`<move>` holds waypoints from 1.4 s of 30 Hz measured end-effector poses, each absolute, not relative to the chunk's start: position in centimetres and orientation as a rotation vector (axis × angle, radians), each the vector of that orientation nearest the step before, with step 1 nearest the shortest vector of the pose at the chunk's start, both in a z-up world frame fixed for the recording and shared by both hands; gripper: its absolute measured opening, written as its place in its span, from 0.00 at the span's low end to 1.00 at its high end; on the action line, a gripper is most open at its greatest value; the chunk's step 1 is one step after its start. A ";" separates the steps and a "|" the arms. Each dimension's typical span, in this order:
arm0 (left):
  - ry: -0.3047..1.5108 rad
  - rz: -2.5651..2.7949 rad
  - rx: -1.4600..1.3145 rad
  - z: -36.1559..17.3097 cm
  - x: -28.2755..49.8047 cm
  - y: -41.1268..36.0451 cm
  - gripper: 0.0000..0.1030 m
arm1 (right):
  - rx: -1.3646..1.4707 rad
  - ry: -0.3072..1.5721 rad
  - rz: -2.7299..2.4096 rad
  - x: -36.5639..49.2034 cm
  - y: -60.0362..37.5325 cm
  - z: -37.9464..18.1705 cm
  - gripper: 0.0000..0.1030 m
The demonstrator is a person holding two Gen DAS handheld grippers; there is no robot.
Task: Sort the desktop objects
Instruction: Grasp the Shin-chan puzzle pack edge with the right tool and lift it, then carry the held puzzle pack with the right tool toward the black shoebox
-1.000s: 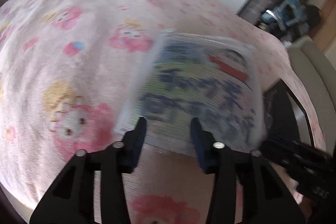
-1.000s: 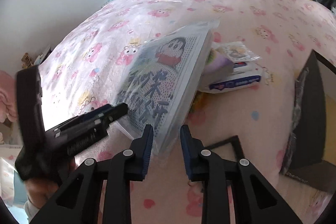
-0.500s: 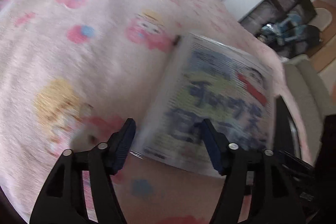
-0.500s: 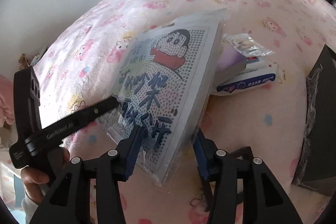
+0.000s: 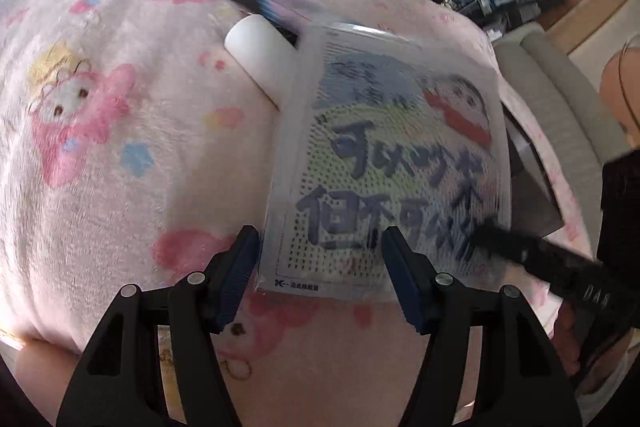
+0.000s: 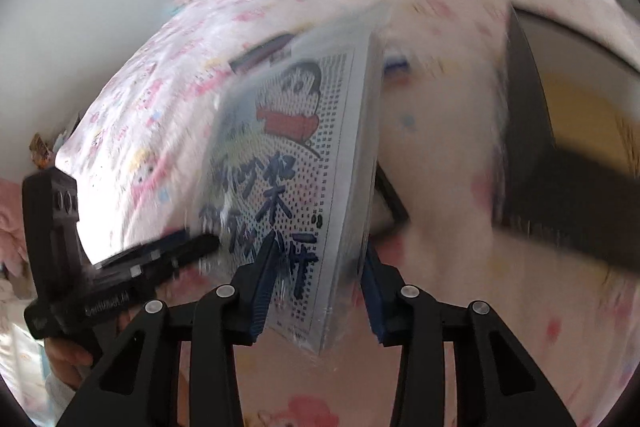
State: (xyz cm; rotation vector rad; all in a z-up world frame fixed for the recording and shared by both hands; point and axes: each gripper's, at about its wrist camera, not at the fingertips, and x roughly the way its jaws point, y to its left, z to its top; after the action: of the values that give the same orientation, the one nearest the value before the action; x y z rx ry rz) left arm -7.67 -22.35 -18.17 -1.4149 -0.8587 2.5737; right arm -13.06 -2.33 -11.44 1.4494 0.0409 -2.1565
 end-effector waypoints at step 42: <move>-0.584 2.702 -1.486 -17.8 -6.1 -16.0 0.60 | 1.570 -0.156 -2.096 -11.3 3.9 -17.1 0.46</move>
State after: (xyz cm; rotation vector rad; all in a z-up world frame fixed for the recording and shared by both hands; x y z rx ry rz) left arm -6.10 -15.97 -17.82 -1.4863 -0.5840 2.7021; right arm -11.32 3.93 -17.08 1.5702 -0.1557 -2.0960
